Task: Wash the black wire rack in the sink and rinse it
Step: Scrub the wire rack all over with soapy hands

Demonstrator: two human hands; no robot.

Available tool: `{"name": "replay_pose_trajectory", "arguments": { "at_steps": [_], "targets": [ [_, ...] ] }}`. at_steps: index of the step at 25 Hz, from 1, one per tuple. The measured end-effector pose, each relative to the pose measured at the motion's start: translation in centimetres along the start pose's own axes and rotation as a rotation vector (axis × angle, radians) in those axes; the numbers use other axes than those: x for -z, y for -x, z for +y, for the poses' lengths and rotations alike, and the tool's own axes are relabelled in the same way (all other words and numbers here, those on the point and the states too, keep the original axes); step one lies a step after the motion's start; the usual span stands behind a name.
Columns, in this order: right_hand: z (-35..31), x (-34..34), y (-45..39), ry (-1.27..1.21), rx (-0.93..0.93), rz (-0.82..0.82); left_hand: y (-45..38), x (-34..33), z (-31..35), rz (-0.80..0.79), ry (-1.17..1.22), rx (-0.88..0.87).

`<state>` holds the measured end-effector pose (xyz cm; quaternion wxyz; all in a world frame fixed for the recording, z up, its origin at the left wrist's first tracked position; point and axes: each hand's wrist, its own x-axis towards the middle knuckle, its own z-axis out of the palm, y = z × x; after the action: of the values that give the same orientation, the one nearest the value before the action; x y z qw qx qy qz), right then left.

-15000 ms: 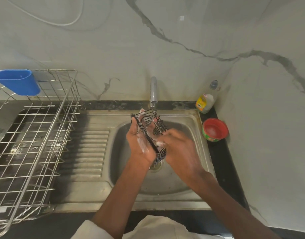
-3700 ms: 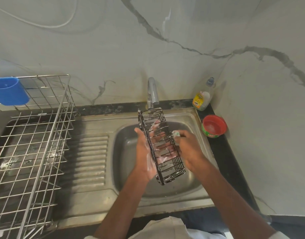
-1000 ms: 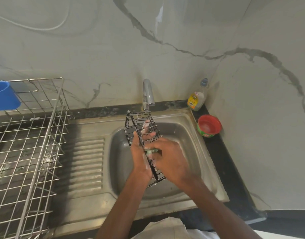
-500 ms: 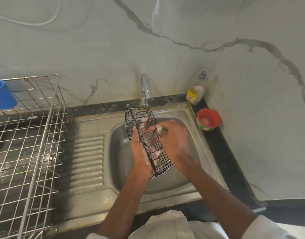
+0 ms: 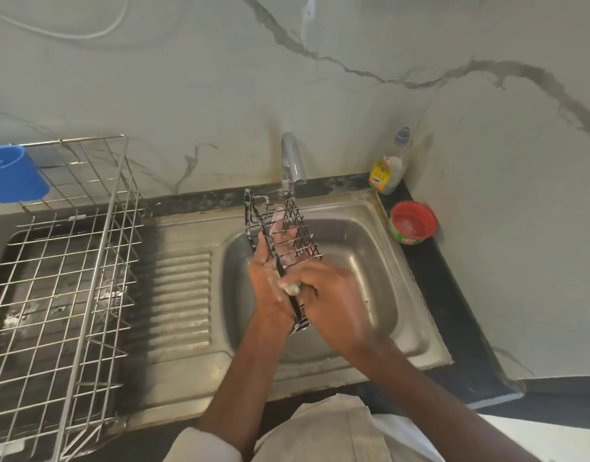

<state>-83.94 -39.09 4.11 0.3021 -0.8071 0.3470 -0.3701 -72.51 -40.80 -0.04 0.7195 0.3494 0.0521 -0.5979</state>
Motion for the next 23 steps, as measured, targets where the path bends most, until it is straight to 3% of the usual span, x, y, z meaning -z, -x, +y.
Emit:
{"name": "replay_pose_trajectory", "arguments": {
  "at_steps": [3, 6, 11, 17, 19, 21, 23],
  "targets": [
    [1.7, 0.4, 0.5, 0.070, -0.061, -0.036, -0.4, 0.7, 0.1, 0.004, 0.005, -0.050],
    [1.0, -1.1, -3.2, 0.081, -0.127, 0.051, 0.6, -0.5, -0.5, -0.017, -0.004, -0.014],
    [1.9, 0.5, -0.7, 0.113, 0.095, -0.110, 0.3, 0.0, 0.7, -0.048, -0.015, -0.062],
    [4.1, 1.0, -4.0, 0.211, -0.424, 0.112, 0.4, -0.3, -0.2, -0.031, -0.041, -0.019],
    [2.8, -0.1, -4.0, 0.220, -0.316, 0.059, 0.4, -0.5, -0.4, 0.011, -0.082, -0.047],
    [1.5, -0.9, -2.7, 0.261, -0.074, -0.076, 0.3, -0.3, -0.6, 0.035, -0.113, -0.070],
    [2.4, -0.3, -2.8, 0.277, -0.052, -0.073, 0.4, -0.4, -0.4, 0.032, -0.120, -0.071]
  ]
}}
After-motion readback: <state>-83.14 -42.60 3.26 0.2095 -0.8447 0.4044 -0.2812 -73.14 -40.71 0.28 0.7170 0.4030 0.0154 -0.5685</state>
